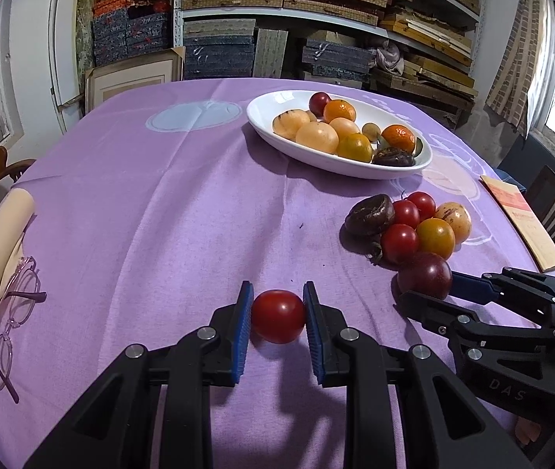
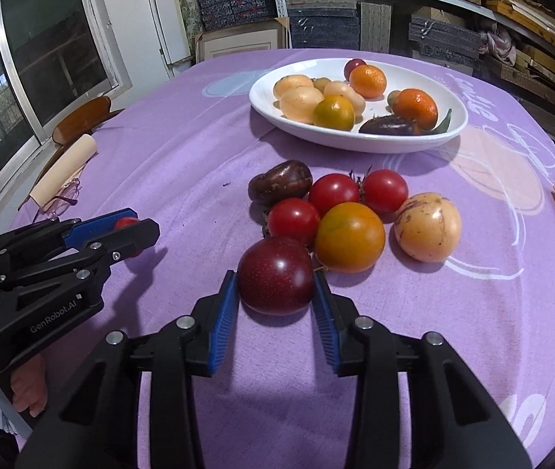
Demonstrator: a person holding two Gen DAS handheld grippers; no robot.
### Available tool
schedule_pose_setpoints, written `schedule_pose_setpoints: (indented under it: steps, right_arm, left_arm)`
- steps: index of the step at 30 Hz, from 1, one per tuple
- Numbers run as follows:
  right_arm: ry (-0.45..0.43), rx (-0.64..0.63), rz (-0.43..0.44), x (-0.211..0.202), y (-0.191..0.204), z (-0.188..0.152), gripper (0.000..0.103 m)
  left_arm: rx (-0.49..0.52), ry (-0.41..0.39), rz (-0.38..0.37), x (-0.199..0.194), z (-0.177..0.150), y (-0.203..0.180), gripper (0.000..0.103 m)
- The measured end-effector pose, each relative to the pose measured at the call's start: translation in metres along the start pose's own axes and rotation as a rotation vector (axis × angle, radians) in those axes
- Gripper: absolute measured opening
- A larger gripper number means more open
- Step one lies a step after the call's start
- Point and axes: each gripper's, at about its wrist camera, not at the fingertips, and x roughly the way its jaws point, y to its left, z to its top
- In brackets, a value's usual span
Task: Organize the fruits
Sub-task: 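Carry both fruits into the white plate and open both tools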
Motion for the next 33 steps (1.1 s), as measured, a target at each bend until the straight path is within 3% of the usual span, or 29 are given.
schedule_pose_setpoints:
  steps: [18,27,33]
  right_arm:
    - [-0.108,0.027,0.042,-0.038,-0.010,0.008,0.037]
    - [-0.188,0.074,-0.067,-0.062,-0.057,0.071,0.037]
    - [-0.188,0.105,-0.157,-0.032,-0.086,0.122,0.037]
  left_arm:
    - [-0.006,-0.035,0.045,0.000,0.012,0.002,0.026]
    - [0.046,-0.067,0.047,0.021,0.091,-0.011,0.026]
    - [0.032,-0.062,0.022,0.059,0.137,-0.033,0.026]
